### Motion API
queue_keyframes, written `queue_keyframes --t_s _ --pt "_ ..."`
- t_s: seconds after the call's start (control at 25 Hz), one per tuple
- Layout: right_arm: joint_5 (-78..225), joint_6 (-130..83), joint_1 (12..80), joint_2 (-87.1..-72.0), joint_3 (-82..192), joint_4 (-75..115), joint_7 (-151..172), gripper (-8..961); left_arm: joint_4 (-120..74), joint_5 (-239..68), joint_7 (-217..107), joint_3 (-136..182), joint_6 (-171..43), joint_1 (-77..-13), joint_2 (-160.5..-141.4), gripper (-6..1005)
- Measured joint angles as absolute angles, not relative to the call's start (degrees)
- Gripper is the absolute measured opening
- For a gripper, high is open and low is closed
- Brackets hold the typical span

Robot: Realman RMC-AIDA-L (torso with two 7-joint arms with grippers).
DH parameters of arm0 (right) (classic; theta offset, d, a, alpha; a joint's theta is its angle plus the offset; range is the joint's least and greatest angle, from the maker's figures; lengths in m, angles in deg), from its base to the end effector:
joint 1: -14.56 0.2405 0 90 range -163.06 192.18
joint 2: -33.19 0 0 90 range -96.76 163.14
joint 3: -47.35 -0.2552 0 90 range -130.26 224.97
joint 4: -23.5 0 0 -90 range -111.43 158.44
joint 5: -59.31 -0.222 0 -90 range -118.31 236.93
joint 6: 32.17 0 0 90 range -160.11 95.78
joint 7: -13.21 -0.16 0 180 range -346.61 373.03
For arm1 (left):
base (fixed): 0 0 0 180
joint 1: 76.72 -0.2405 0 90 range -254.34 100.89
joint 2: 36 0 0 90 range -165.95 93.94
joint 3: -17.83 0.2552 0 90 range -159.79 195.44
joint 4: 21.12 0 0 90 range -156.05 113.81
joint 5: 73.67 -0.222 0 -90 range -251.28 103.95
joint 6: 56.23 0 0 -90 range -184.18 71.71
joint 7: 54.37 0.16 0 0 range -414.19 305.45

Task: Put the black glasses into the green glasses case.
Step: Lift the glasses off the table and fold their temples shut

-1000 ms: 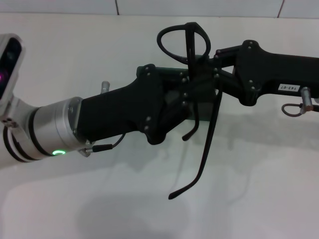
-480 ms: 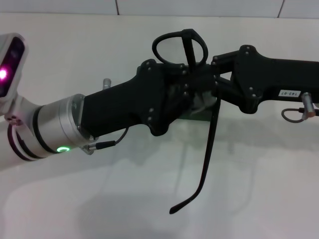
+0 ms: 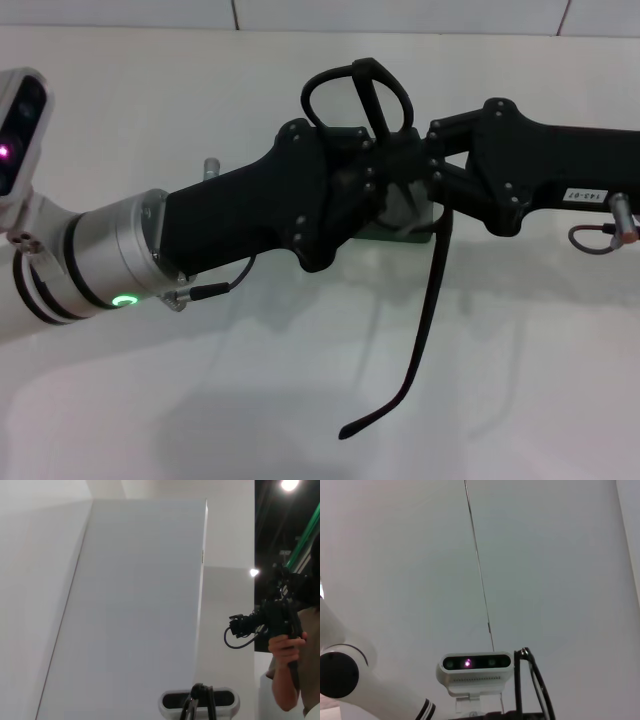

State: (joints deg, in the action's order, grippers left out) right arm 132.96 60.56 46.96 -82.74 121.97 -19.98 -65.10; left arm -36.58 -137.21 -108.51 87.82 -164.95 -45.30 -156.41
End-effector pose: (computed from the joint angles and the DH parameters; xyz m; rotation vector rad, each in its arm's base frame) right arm 0.1366 0.3406 -0.0156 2.8828 -0.1578 -1.2352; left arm -0.1785 0.2852 -0.0401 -2.5447 -0.2170 -1.7111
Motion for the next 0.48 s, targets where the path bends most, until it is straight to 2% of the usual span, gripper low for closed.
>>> queue_keyframes --t_s 0.48 --pt "132.3 60.4 46.7 -82.71 116.3 -16.9 -62.6 87 -37.0 -137.5 -108.2 88.1 -167.1 -45.7 -156.21 73"
